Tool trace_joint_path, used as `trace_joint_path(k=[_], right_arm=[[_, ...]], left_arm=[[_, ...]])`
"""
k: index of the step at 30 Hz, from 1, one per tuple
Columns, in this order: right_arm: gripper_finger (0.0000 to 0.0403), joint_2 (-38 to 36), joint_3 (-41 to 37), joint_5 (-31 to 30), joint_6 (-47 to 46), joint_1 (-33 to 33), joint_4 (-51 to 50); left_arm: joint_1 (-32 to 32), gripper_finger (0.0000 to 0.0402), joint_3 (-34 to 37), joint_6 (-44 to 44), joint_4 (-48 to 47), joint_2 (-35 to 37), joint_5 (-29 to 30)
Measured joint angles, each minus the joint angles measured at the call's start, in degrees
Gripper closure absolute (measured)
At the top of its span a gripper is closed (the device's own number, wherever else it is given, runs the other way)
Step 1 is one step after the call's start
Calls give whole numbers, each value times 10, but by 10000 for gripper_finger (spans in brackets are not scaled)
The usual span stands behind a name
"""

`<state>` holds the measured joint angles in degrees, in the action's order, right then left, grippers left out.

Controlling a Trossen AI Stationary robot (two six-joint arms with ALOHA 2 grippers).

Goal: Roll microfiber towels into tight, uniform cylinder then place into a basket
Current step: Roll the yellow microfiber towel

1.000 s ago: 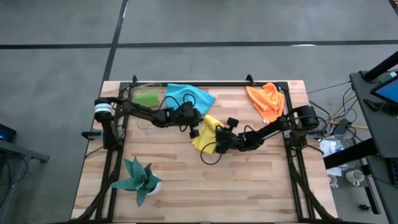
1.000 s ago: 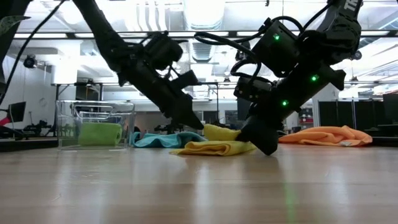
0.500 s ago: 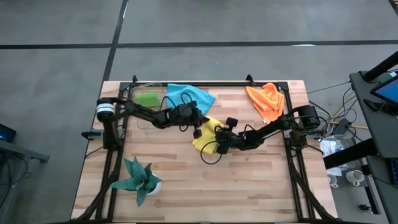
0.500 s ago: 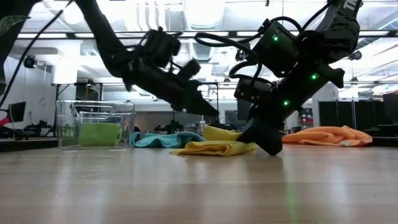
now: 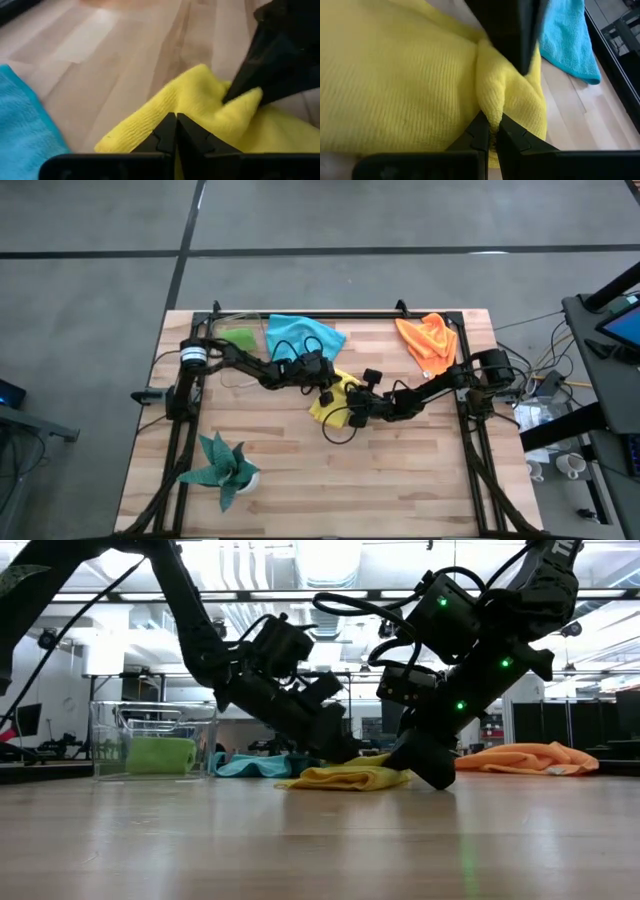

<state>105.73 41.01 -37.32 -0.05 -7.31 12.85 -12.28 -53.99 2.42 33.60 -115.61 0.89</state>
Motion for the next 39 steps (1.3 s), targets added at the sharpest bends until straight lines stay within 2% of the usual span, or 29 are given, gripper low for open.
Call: trace_joint_path(k=[11, 15, 21, 26, 29, 32, 35, 39], right_arm=[[379, -7, 6, 4, 0, 0, -12], [336, -28, 21, 25, 12, -2, -54], [249, -104, 46, 19, -9, -4, -226], [218, -188, 24, 15, -63, -4, -288], [223, -226, -22, 8, -77, -3, -206], [248, -239, -90, 1, -72, -1, -34], [297, -226, -148, 5, -73, 10, 123], [378, -190, -176, 23, -87, 20, 203]], left_arm=[[11, 402, 1, 4, 0, -4, 1], [12, 402, 1, 4, -1, -4, 1], [12, 402, 6, 4, 0, -4, 1], [12, 402, 6, 5, 0, -4, 3], [12, 402, 6, 17, 4, -4, 3], [12, 402, 6, 18, 5, -4, 3], [13, 402, 6, 18, 9, -4, 1], [19, 402, 0, 19, 14, -4, -5]])
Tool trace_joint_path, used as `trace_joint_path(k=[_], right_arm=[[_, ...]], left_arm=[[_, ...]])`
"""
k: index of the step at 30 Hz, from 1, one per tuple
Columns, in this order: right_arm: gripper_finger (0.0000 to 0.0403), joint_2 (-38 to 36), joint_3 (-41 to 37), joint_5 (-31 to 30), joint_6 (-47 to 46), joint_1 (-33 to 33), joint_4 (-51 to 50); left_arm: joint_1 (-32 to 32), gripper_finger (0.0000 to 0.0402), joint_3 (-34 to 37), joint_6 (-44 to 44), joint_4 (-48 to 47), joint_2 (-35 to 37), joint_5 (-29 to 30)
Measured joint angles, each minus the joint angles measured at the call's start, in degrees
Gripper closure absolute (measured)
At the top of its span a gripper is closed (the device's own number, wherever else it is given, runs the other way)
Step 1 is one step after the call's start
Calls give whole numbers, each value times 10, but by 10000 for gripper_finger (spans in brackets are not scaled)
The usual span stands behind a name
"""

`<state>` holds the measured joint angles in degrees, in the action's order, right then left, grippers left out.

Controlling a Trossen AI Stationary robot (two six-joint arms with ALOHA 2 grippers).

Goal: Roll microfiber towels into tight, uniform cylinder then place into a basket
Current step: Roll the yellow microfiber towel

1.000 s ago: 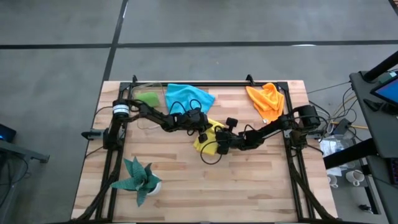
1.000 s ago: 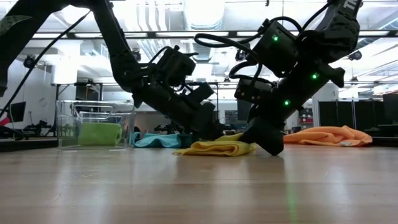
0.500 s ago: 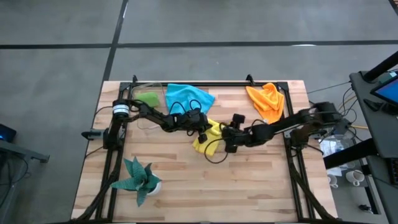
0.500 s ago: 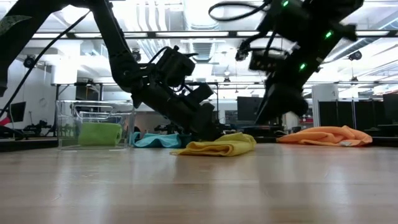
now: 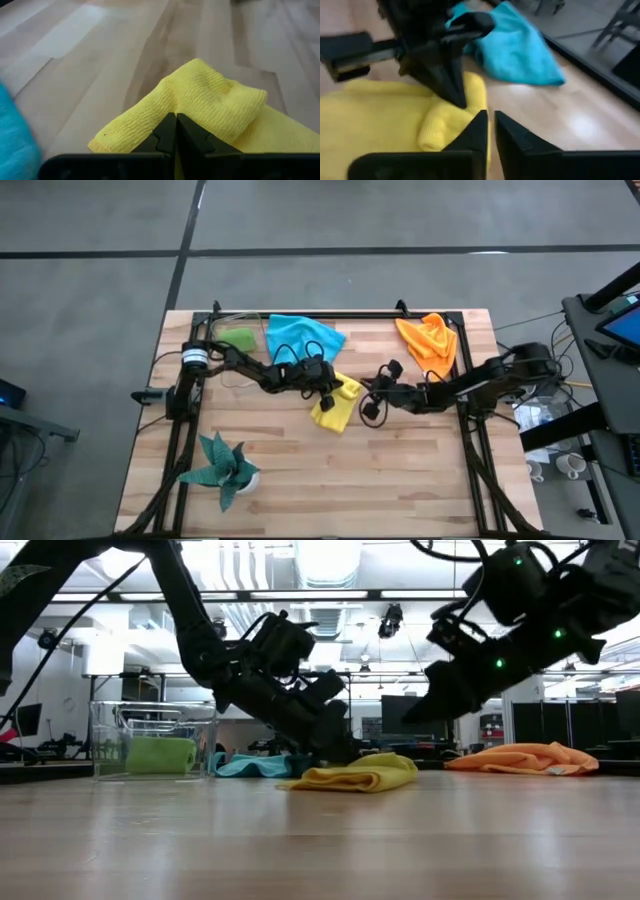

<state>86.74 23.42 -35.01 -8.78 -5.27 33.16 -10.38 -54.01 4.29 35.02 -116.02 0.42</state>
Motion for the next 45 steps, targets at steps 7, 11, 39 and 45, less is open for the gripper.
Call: trace_joint_path(k=[7, 11, 39, 45], right_arm=[[394, 64, 34, 40, -11, 1, -3], [394, 93, 60, 73, 3, 0, -1], [394, 61, 80, 95, -10, -11, -203], [394, 68, 80, 95, -13, -11, -181]], left_arm=[[19, 402, -17, -1, 4, 1, -3], [21, 402, -20, -3, 5, 2, -4], [45, 402, -5, -61, 16, 49, -6], [79, 402, -10, 8, 35, 17, -8]])
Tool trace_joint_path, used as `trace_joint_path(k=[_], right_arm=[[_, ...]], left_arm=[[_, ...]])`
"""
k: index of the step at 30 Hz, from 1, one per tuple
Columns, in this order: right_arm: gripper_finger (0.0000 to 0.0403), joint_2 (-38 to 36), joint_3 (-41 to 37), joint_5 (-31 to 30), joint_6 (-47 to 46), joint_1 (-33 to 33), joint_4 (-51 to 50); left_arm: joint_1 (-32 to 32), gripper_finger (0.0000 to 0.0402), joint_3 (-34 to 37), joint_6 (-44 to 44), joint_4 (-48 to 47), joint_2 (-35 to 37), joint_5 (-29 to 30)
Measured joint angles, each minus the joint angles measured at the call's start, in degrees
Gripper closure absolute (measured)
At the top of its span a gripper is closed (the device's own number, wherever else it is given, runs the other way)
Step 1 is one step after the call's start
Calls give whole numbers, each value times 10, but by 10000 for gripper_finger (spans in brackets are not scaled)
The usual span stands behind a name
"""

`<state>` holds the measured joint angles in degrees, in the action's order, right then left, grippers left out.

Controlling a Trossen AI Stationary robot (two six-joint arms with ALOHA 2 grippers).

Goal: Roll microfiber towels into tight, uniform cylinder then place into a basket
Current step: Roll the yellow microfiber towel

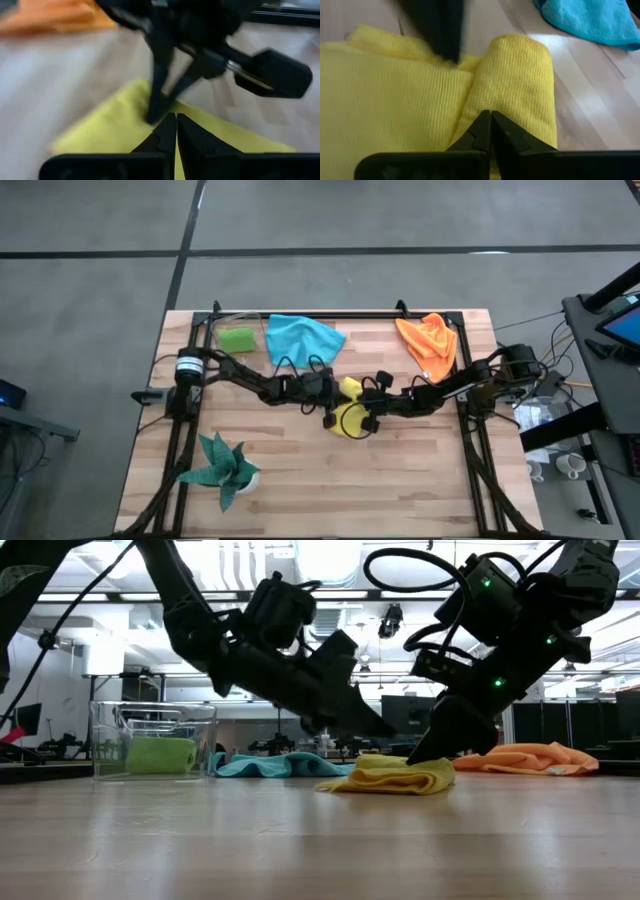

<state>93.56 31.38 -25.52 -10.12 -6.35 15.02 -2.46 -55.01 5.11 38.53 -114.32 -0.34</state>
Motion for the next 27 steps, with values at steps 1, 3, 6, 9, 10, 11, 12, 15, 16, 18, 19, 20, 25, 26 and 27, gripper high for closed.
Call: trace_joint_path(k=[1, 3, 6, 9, 10, 11, 12, 15, 16, 18, 19, 20, 25, 26, 27], right_arm=[[394, 0, 0, 0, -2, 0, 2], [394, -1, 0, 0, -4, 0, 6], [394, -1, 0, 0, -5, 1, 8], [394, 0, 0, 0, -9, 3, 9], [394, 0, 0, 0, -10, 3, 9], [394, 0, 0, 0, -13, 4, 9], [394, 0, 0, 0, -18, 4, 9], [394, 0, 0, 0, -27, 4, 8], [394, 0, 0, 0, -29, 4, 7], [394, 0, 0, 0, -30, 4, 7], [394, 0, 0, 0, -30, 4, 7], [394, 0, 0, 0, -31, 4, 7], [394, 0, 0, 0, -37, 4, 7], [394, 0, 0, 0, -43, 4, 6], [394, 0, 0, 0, -54, 4, 6]], left_arm=[[7, 402, -1, 19, 0, -7, 0], [23, 402, -1, 43, -3, -12, 0], [50, 402, -1, 61, 5, -11, 1], [74, 402, -1, 66, -2, -11, 2], [80, 402, -1, 66, -2, -11, 2], [86, 402, -1, 66, -2, -11, 4], [90, 402, -1, 66, -2, -11, 6], [92, 402, 4, 66, -15, -11, 11], [92, 402, 4, 66, -23, -11, 15], [89, 402, 4, 66, -40, -11, 29], [88, 402, 4, 66, -53, -11, 38], [86, 402, 6, 66, -63, -11, 47], [78, 402, 11, 64, -95, -11, 54], [76, 402, 11, 61, -102, -10, 54], [73, 402, 11, 55, -110, -10, 54]])
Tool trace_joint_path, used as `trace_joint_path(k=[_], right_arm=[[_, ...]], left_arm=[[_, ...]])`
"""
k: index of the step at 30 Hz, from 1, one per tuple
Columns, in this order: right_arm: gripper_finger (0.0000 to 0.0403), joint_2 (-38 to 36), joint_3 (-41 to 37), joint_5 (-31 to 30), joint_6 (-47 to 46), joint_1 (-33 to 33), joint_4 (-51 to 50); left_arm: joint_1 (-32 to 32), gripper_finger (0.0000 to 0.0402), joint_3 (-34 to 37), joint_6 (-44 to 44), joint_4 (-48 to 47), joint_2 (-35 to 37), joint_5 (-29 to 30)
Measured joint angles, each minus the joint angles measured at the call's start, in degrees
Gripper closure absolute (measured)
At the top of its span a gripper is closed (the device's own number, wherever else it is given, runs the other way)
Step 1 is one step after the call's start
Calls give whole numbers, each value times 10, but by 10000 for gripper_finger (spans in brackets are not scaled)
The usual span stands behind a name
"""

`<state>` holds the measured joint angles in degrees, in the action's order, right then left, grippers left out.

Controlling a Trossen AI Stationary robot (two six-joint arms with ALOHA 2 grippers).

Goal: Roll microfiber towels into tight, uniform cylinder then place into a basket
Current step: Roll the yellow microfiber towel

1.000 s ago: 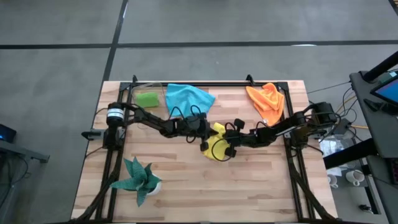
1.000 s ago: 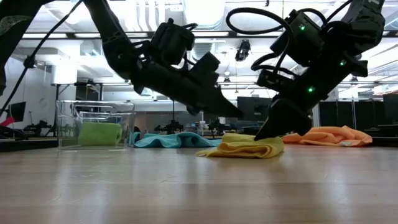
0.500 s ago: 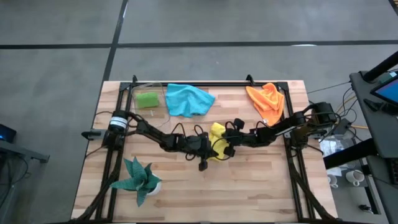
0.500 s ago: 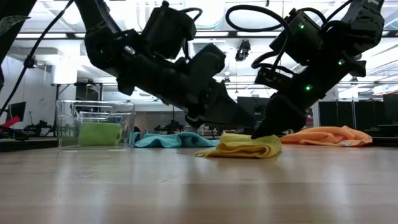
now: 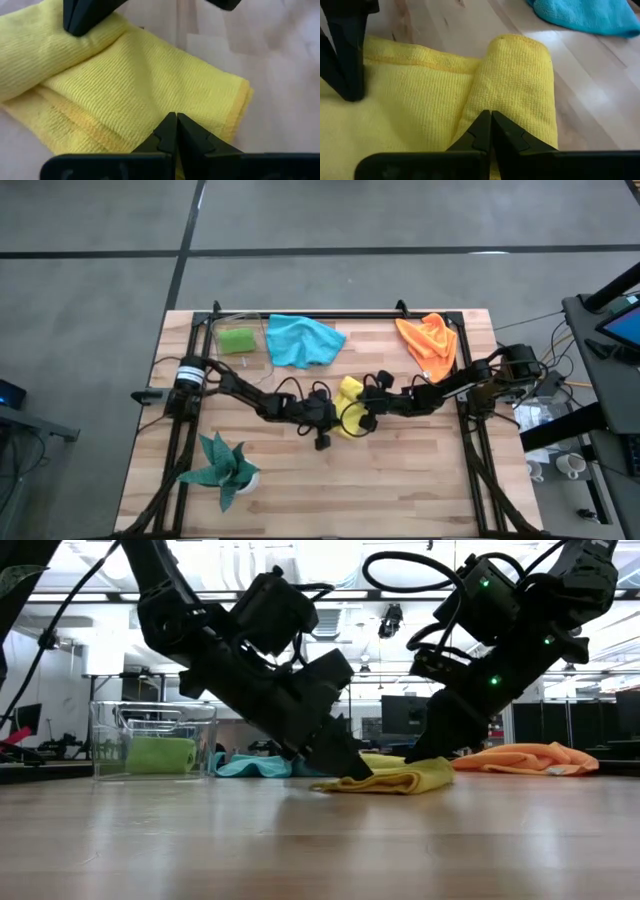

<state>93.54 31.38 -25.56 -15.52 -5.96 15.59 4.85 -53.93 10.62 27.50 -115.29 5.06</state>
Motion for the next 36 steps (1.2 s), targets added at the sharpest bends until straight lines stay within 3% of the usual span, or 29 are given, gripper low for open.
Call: trace_joint_path(k=[9, 24, 30, 36], right_arm=[[394, 0, 0, 0, -112, 0, -3], [394, 0, 0, -16, -160, 0, 0], [394, 0, 0, -15, -157, 0, 7], [394, 0, 0, -15, -155, 0, 15]], left_arm=[[-46, 402, 6, -61, -67, 5, 15], [-76, 402, 8, -116, -241, 64, 20], [-76, 402, 14, -111, -263, 114, 15], [-76, 402, 12, -110, -215, 123, 14]])
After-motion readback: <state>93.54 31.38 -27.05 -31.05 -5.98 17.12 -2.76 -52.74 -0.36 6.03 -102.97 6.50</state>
